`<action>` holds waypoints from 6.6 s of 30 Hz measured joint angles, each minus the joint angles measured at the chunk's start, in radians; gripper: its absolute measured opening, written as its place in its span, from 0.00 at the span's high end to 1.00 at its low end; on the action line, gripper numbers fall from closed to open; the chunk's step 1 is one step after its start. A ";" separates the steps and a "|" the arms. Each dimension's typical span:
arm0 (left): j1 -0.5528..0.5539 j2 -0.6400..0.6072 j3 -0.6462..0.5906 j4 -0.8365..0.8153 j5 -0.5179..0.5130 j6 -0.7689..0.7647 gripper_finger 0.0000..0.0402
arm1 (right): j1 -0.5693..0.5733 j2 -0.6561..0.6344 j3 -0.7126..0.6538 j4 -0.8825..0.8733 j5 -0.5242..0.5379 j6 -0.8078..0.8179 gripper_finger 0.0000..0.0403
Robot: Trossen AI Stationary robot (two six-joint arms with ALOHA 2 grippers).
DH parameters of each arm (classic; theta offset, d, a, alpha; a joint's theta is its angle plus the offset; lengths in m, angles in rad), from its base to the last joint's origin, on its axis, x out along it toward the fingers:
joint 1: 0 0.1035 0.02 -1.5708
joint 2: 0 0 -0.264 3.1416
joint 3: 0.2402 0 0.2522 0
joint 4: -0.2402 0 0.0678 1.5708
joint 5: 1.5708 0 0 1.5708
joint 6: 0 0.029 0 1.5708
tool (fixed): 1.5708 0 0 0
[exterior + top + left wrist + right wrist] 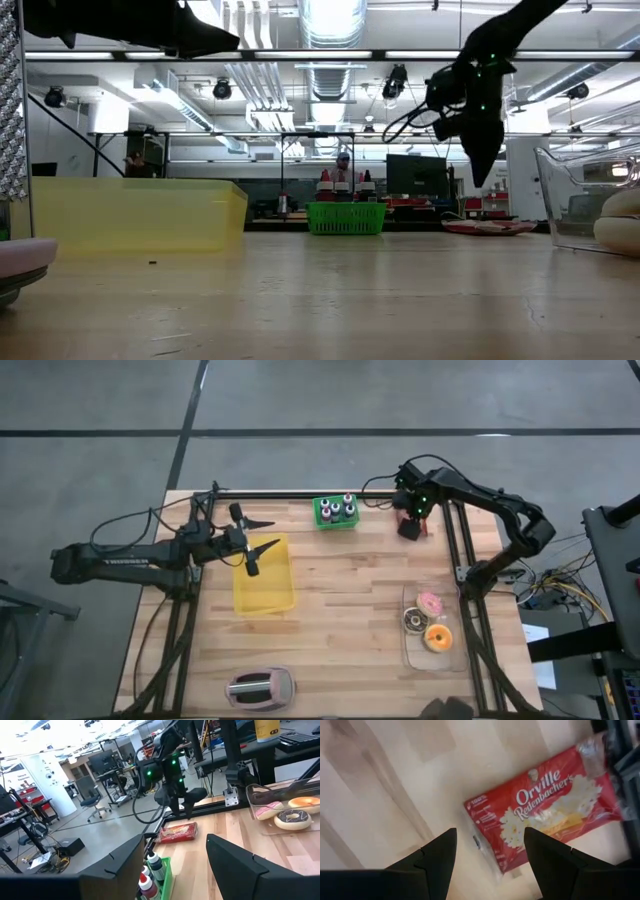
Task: Pick & Place Food Item
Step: Put the red popcorn bag into the yellow bin
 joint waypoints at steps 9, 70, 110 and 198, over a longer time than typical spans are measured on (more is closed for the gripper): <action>0.000 0.000 0.000 0.006 0.002 -0.001 0.46 | -0.094 0.078 0.039 -0.012 -0.088 0.042 0.44; 0.000 0.001 0.000 0.007 0.006 -0.026 0.46 | -0.100 0.446 0.185 -0.169 -0.055 0.038 0.98; 0.000 0.001 0.000 0.006 0.006 -0.029 0.46 | 0.007 0.397 0.253 -0.115 -0.086 0.082 0.98; 0.000 0.000 0.000 -0.013 0.006 -0.026 0.46 | 0.704 0.280 0.131 0.288 0.132 0.251 0.98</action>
